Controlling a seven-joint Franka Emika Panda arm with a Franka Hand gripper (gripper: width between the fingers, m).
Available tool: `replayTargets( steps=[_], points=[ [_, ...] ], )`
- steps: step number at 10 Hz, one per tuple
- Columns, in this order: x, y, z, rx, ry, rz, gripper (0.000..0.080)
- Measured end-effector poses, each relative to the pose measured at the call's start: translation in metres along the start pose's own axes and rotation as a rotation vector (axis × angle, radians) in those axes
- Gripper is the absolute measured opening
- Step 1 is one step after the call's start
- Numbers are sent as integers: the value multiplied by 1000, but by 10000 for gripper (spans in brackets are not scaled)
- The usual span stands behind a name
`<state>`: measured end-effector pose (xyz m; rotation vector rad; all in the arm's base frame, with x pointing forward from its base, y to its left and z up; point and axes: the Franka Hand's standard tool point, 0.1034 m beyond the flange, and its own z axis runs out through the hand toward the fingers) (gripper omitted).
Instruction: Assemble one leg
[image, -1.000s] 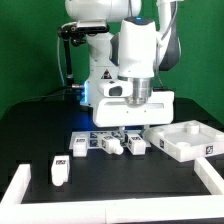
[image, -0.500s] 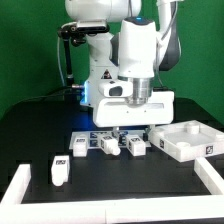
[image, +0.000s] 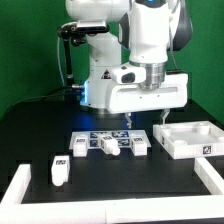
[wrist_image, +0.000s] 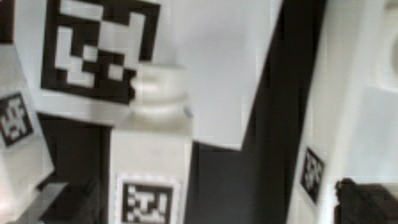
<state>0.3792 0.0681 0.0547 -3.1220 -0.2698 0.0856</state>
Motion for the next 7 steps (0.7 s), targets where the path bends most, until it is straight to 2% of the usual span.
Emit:
replayTargets(
  steps=[2, 5, 7],
  points=[
    [10, -3, 2, -3, 4, 10, 649],
    [16, -41, 20, -14, 5, 34, 649],
    [13, -43, 32, -24, 0, 31, 649]
  ],
)
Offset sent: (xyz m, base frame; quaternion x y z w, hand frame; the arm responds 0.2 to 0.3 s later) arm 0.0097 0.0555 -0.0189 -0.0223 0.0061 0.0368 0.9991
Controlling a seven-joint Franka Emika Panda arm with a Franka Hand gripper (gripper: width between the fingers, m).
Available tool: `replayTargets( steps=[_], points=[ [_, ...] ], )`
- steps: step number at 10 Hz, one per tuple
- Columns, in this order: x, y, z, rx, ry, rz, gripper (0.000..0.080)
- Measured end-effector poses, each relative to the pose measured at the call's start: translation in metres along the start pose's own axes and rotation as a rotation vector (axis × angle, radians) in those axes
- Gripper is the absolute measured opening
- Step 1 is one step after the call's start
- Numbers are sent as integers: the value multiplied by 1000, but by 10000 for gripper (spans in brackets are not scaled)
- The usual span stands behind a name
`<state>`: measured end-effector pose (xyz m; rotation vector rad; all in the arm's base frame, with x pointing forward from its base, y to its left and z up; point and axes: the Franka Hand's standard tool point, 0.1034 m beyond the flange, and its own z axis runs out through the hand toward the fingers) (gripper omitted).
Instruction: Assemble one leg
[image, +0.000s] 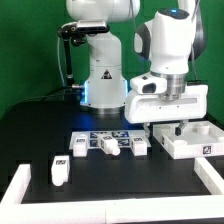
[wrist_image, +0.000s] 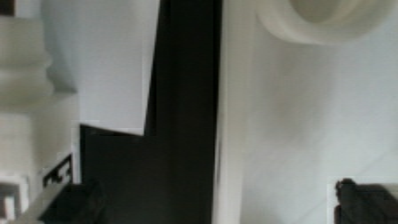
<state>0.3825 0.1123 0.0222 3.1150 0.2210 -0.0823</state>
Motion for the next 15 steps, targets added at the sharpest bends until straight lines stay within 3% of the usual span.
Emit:
replayTargets(
  steps=[3, 5, 6, 8, 9, 11, 13, 14, 15],
  points=[
    [-4, -7, 10, -7, -15, -6, 649],
    [-4, -7, 10, -7, -15, -6, 397],
    [-4, -7, 10, -7, -15, -6, 397],
    [-4, -7, 10, -7, -15, -5, 89],
    [-4, -7, 9, -6, -13, -5, 89],
    [-2, 14, -10, 4, 5, 6, 55],
    [11, 36, -50, 30, 50, 32, 55],
    [10, 46, -68, 42, 80, 33, 55],
    [6, 56, -76, 48, 75, 36, 55]
  ],
)
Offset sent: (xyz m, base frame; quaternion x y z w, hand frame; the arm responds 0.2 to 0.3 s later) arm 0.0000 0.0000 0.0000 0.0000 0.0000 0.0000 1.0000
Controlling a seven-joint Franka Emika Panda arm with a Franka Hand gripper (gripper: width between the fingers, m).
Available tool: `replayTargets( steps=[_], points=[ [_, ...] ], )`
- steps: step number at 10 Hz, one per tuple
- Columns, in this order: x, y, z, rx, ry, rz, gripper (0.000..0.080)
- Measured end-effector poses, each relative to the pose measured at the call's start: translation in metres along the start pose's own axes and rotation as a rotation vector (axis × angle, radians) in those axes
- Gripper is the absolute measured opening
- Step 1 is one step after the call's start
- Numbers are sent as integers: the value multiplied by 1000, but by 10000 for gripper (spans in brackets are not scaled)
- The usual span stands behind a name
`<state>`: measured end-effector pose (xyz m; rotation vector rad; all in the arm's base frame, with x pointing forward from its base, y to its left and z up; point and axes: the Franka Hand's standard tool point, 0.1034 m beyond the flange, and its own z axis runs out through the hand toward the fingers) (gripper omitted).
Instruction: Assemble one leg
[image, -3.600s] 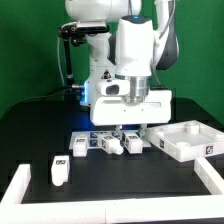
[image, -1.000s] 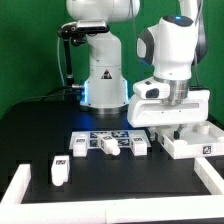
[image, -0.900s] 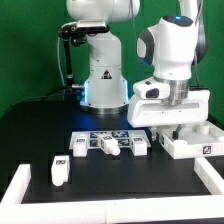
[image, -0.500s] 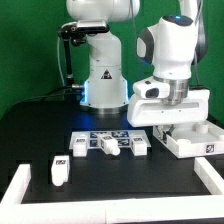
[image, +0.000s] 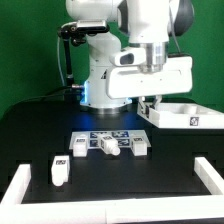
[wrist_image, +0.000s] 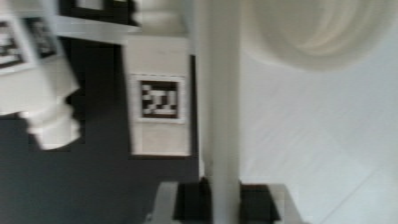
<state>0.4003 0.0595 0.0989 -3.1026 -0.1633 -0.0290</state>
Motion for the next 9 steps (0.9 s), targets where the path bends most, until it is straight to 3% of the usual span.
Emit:
replayTargets(
  steps=[5, 6, 7, 8, 9],
  points=[
    [-1, 2, 1, -11, -26, -18, 55],
    [-2, 12, -1, 17, -55, 21, 55],
    [3, 33, -7, 30, -90, 61, 55],
    [3, 58, -9, 34, -103, 123, 55],
    [1, 65, -7, 31, -110, 154, 55]
  ],
)
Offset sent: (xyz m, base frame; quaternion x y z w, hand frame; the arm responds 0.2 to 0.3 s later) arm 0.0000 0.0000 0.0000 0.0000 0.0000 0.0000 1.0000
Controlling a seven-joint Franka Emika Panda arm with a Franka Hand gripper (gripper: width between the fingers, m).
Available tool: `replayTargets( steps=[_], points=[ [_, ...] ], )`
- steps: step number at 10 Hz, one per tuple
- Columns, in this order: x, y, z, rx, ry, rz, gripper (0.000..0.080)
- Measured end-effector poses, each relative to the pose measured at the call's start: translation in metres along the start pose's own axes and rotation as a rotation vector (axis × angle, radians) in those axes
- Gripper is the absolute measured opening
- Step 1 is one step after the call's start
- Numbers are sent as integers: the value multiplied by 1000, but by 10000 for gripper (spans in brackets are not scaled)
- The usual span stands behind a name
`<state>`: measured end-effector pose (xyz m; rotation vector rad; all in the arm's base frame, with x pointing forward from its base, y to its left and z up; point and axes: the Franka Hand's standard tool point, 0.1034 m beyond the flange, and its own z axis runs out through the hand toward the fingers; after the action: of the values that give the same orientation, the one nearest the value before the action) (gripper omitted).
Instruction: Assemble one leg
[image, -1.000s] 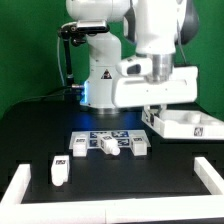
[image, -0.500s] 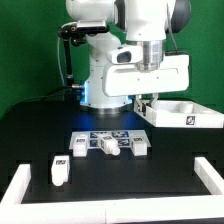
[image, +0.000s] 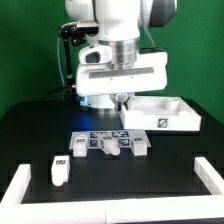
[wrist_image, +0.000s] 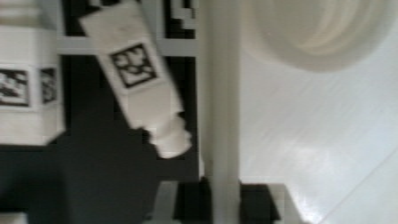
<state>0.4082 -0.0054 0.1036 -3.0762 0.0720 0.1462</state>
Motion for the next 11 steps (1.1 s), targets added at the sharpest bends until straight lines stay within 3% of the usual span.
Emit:
replayTargets(
  steps=[5, 7, 9, 10, 11],
  points=[
    [-1, 0, 4, -3, -6, -5, 55],
    [21, 21, 16, -25, -12, -1, 55],
    [65, 44, 10, -39, 24, -35, 55],
    [73, 42, 7, -47, 41, -59, 55],
    [68, 42, 10, -47, 32, -59, 55]
  ],
)
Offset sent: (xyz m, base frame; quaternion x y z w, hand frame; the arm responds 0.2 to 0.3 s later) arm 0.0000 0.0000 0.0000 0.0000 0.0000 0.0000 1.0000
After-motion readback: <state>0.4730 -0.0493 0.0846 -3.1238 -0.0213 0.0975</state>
